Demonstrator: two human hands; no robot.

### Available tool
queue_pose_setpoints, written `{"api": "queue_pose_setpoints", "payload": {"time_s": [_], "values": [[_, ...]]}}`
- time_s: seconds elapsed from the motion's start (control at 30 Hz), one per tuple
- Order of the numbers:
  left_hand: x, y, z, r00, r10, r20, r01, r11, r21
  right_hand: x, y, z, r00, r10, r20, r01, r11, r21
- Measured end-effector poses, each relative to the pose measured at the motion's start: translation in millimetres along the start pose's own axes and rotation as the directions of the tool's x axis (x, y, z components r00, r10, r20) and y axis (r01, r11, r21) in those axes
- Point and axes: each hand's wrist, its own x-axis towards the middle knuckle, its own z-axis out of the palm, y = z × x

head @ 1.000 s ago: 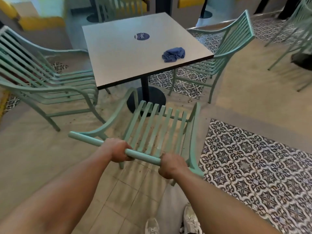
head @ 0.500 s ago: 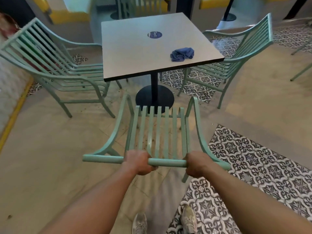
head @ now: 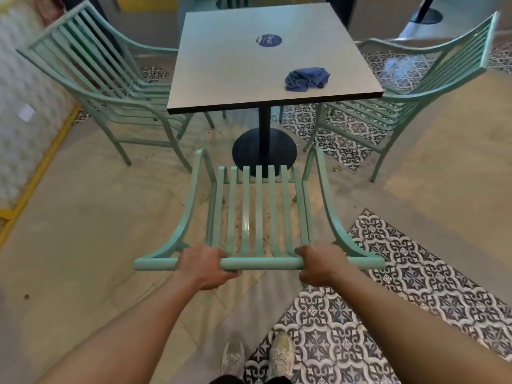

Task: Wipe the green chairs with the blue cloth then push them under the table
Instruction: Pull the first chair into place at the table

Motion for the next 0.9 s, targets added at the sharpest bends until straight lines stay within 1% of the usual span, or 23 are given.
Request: {"api": "queue_pose_setpoints", "payload": {"time_s": [0.07, 0.23, 0.47, 0.63, 0.8, 0.9], "values": [[-1, -1, 1, 1.000, 0.012, -0.017, -0.012, 1.000, 0.023, 6, -11, 3, 0.998, -0.040, -0.038, 0.041, 0.999, 0.025], [5, 0, -2, 0.996, 0.053, -0.067, -0.047, 0.995, 0.091, 19, -15, 6, 0.998, -0.003, -0.055, 0.004, 0.999, 0.031], [48, -6, -18, 0.995, 0.060, -0.075, -0.058, 0.998, 0.035, 55, -3, -20, 0.997, -0.005, -0.079, 0.004, 1.000, -0.002], [79, -6, -32, 0.995, 0.052, -0.081, -0.053, 0.999, -0.010, 82, 8, -42, 0.998, 0.012, -0.067, -0.013, 1.000, -0.014], [110, -5, -45, 0.992, 0.055, -0.114, -0.055, 0.998, 0.000, 107, 20, -60, 0.996, 0.030, -0.079, -0.031, 0.999, -0.015], [127, -2, -52, 0.990, 0.054, -0.130, -0.058, 0.998, -0.021, 121, 29, -73, 0.996, 0.032, -0.079, -0.034, 0.999, -0.034]]}}
